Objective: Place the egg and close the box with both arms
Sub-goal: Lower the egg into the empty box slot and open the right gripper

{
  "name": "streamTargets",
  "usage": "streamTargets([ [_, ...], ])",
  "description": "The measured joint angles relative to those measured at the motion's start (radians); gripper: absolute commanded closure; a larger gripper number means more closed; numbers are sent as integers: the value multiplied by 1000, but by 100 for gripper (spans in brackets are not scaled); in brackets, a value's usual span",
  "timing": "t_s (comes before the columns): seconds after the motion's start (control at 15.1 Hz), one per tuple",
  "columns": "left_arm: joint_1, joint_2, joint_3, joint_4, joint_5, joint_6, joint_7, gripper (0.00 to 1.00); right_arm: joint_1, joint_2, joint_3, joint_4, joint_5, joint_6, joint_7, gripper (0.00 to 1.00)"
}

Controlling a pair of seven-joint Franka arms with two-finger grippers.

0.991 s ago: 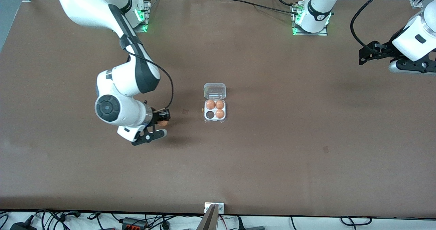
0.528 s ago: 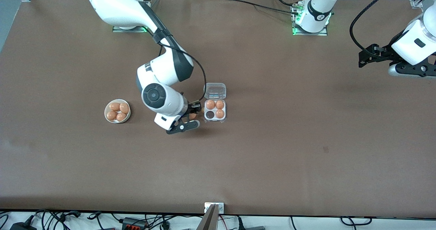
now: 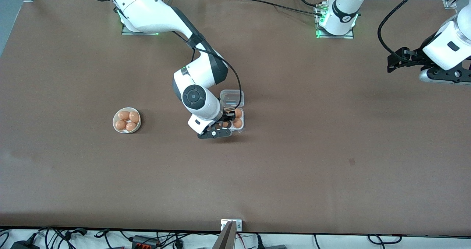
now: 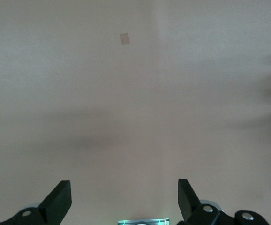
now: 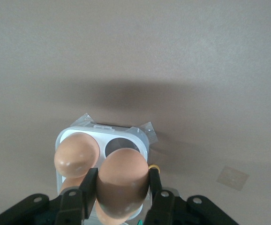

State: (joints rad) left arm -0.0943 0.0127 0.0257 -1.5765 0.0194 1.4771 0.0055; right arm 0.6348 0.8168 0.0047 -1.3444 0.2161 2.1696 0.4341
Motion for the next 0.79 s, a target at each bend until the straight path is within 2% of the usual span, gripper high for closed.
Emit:
streamTargets([
  [0.26,0,0,0,0,11,0,0,0,2,4,0,0,51,0,1,100],
  [0.79,0,0,0,2,25,-2,0,0,7,19,0,0,54,1,2,100],
])
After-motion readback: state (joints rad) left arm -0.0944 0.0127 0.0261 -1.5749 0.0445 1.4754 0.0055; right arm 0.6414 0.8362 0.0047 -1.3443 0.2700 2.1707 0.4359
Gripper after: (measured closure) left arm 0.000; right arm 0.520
